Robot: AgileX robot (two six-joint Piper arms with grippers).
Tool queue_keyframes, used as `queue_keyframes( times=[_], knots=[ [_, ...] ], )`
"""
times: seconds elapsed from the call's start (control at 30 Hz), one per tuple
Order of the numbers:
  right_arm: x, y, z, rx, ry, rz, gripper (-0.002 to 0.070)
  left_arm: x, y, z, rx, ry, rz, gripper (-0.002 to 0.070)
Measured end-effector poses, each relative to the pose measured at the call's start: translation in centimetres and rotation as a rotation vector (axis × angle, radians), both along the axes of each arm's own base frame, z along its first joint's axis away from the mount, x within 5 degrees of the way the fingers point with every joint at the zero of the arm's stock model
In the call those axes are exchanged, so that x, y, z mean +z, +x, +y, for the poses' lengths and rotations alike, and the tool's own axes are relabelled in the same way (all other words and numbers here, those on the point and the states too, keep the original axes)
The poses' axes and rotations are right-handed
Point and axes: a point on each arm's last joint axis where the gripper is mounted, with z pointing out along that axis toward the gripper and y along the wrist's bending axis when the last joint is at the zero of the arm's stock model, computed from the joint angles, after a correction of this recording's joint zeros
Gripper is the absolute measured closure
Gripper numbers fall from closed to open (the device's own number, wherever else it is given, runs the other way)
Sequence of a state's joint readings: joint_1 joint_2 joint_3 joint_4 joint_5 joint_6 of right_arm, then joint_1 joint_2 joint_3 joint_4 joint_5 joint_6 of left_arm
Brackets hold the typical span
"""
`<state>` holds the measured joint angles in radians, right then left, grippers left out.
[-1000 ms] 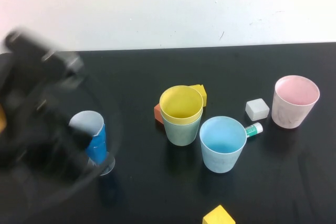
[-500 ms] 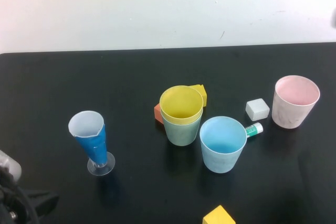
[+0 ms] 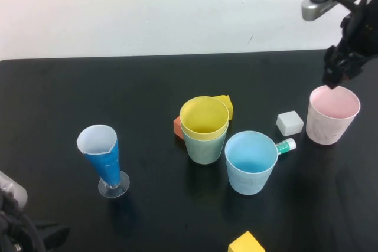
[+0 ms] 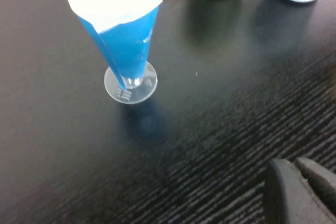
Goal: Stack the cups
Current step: Pick up the pink cup, then place the pink cup on the blue cup
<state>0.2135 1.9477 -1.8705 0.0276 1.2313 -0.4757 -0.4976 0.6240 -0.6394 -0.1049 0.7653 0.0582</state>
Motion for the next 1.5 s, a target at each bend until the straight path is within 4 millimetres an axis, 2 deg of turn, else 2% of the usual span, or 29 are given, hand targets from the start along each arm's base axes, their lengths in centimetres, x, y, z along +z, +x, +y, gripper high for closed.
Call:
queue_keyframes(
  times=[0.13,0.27,0.33,0.47,0.5,0.57,0.67,0.73,0.93,1.03,1.1,1.17,1.23,1.37,1.5],
  knots=[
    [-2.0,1.1,0.2,-0.012,-0.009,0.040,0.0157,-0.1,-0.1,0.0,-0.002,0.005,0.018,0.0673],
    [-4.7,2.1,0.4,-0.013,-0.030,0.100,0.0185,-0.1,-0.1,0.0,-0.003,0.005,0.022,0.0673],
    [-6.1,2.5,0.4,-0.005,-0.041,0.128,0.0255,-0.1,-0.1,0.0,-0.003,0.005,0.021,0.0673],
    [-7.0,2.8,0.5,0.024,-0.046,0.144,0.0542,-0.1,-0.1,0.0,-0.003,0.003,0.023,0.0673],
    [-7.0,2.8,0.5,0.028,-0.046,0.144,0.0589,-0.1,-0.2,0.0,-0.003,0.001,0.024,0.0673],
    [-6.6,2.7,0.5,0.034,-0.045,0.136,0.0640,-0.1,-0.2,0.0,-0.004,-0.003,0.026,0.0673],
    [-5.2,2.3,0.4,0.038,-0.040,0.104,0.0656,-0.1,-0.2,-0.1,-0.004,-0.005,0.027,0.0673],
    [-3.6,1.8,0.3,0.041,-0.034,0.068,0.0657,-0.1,-0.2,-0.1,-0.004,-0.005,0.027,0.0673],
    [3.5,-1.4,-0.1,0.055,0.027,-0.089,0.0657,-0.1,-0.2,-0.1,-0.004,-0.006,0.027,0.0673],
    [6.2,-3.2,0.6,0.120,0.130,-0.138,0.0657,-0.1,-0.2,-0.1,-0.004,-0.006,0.027,0.0673],
    [7.5,-4.3,2.2,0.201,0.218,-0.158,0.0658,-0.1,-0.2,-0.1,-0.004,-0.008,0.023,0.0673],
    [7.8,-5.1,3.7,0.258,0.245,-0.157,0.0658,-0.1,-0.1,-0.1,-0.003,-0.011,0.018,0.0673],
    [7.3,-5.7,5.3,0.300,0.241,-0.136,0.0658,-0.1,-0.1,-0.1,-0.003,-0.011,0.018,0.0673],
    [5.0,-7.1,8.1,0.371,0.208,-0.049,0.0658,-0.1,-0.1,-0.1,-0.003,-0.014,0.019,0.0673],
    [3.5,-8.2,9.6,0.413,0.184,0.005,0.0658,-0.2,-0.2,-0.2,-0.005,-0.023,0.029,0.0673]
  ],
)
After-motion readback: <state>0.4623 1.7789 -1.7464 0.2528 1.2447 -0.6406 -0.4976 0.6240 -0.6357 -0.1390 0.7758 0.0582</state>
